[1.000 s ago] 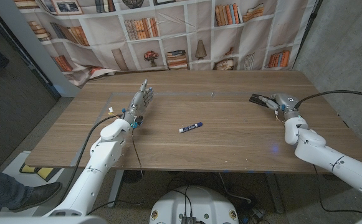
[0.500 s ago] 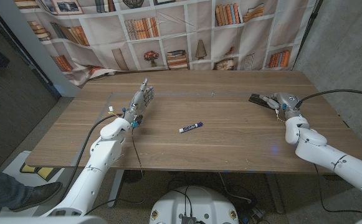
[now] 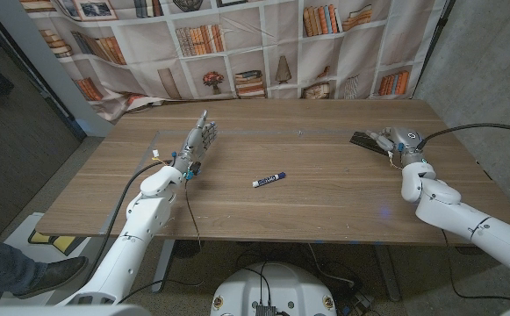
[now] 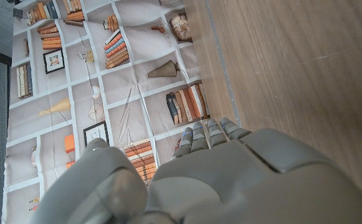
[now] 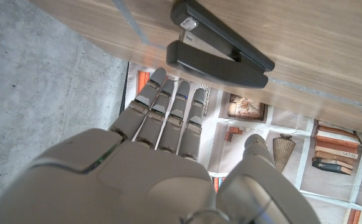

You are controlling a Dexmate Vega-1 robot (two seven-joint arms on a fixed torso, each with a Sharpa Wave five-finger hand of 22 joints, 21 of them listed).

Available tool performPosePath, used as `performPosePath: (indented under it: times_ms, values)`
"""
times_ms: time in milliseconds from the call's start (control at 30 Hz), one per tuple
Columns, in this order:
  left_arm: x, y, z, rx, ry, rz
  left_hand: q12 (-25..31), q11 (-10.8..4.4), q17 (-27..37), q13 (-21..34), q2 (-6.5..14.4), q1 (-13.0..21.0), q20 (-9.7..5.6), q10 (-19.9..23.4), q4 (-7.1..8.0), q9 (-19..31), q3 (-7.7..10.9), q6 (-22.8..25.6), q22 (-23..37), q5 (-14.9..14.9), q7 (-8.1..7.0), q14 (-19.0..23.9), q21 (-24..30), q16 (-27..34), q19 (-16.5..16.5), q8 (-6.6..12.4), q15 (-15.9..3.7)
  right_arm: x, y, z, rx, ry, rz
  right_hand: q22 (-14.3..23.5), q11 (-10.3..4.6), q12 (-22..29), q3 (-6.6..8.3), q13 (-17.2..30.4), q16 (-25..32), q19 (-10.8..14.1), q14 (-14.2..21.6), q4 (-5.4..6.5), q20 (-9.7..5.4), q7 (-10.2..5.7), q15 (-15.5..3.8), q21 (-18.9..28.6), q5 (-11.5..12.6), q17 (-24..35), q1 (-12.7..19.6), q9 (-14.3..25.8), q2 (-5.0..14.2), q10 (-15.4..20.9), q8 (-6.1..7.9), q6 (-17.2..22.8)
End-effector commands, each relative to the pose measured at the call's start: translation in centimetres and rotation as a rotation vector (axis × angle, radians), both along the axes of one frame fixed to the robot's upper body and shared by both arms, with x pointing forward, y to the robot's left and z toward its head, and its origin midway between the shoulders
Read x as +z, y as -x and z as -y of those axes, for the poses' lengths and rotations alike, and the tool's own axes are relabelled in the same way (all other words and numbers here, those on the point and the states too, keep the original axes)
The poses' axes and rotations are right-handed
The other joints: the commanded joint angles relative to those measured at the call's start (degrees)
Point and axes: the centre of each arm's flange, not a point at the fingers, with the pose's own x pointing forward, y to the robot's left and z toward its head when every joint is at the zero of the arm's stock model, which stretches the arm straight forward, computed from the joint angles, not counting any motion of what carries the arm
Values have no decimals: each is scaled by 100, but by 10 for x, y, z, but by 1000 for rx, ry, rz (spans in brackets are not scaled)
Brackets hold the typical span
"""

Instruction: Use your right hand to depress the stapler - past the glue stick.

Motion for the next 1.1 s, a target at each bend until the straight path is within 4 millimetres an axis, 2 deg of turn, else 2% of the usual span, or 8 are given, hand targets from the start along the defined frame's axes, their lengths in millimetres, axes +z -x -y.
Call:
performPosePath:
  times_ms: [33,333,567,1100]
  values:
    - [0,0,-2,-4,5,4,-18,-2,18,5,0,28,34,20,19,22,-28,37,12,-8,-1,23,5,1,-21,-17,-2,12,8,-2,-4,-5,48,10,8,-10,-6,21,-6,-26,-37,7,-253,-19,-110,-23,11,13,-13,7,-46,-23,-33,-24]
    - [-1,0,-4,-5,5,4,-19,-1,18,5,5,30,39,22,19,22,-35,38,12,-9,-10,22,3,0,-24,-18,0,19,15,-4,16,-47,83,11,-4,-5,-6,22,1,-50,-59,9,-237,-10,-94,-40,10,13,-14,9,-43,-48,-29,-31]
    - [-1,3,-9,17,4,8,-20,-1,18,5,9,33,40,22,19,22,-39,37,12,-10,-7,19,-1,-1,-32,-19,6,25,24,-4,78,-161,148,13,38,-22,-6,26,-20,-259,-310,11,-178,-20,-40,-151,10,12,-14,13,-34,-253,-73,-243]
    - [-3,5,-14,12,-5,1,-23,1,18,5,20,39,42,24,19,22,-54,44,12,-14,-6,22,-5,-1,-37,-19,5,41,35,-14,127,-187,236,14,50,-8,-4,28,-10,-344,-409,11,-150,-16,7,-200,11,11,-11,15,-26,-326,-67,-307]
